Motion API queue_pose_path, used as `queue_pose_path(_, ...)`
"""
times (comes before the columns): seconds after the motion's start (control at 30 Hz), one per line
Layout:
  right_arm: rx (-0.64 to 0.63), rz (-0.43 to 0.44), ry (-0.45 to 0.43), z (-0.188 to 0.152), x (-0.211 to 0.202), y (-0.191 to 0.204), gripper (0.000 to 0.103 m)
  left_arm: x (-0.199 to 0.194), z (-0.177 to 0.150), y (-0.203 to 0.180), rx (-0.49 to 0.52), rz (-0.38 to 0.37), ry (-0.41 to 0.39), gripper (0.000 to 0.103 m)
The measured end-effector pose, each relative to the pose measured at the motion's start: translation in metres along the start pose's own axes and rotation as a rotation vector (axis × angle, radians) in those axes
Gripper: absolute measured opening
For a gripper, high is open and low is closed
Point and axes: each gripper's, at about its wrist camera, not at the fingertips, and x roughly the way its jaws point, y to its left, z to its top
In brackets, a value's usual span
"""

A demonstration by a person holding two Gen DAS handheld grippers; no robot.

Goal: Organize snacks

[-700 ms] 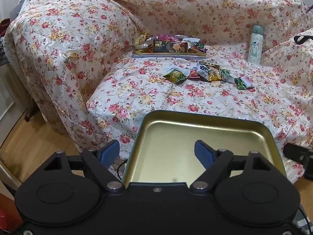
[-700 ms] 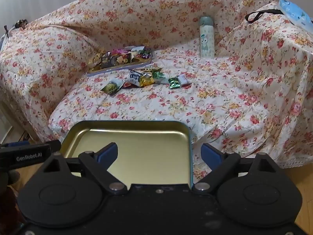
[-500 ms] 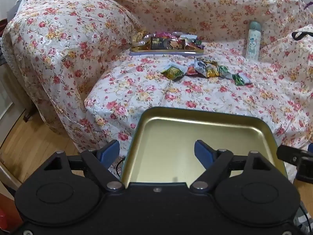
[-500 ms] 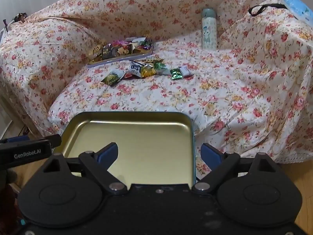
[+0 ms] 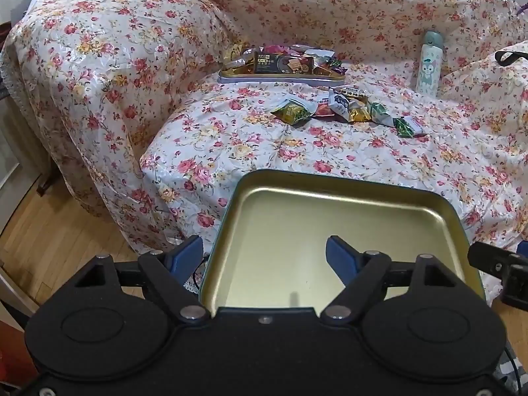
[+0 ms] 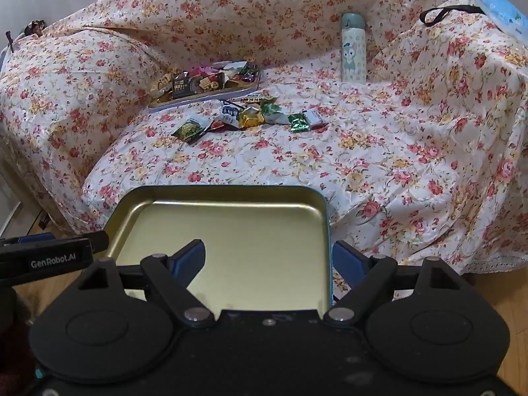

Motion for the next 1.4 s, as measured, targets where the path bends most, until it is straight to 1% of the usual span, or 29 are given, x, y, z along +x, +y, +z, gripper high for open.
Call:
queue_pose_path(0.27, 0.013, -0.005, -0.007, -0.002, -0.001, 0.0, 0.088, -0.002, -0.002, -0.009, 0.055, -0.045, -0.017, 0.082)
queue_pose_path(0.43, 0.011, -0.007, -0.01, -0.003, -0.001, 0.002, 0.088, -0.004, -0.003, -0.013, 0.081, -0.043, -0.026, 0.082)
queue_pose_path(1.4, 0.022, -0.008, 0.0, -0.005, 0.001, 0.002, 0.088, -0.004, -0.006, -0.013, 0.078, -0.04, -0.023, 0.081)
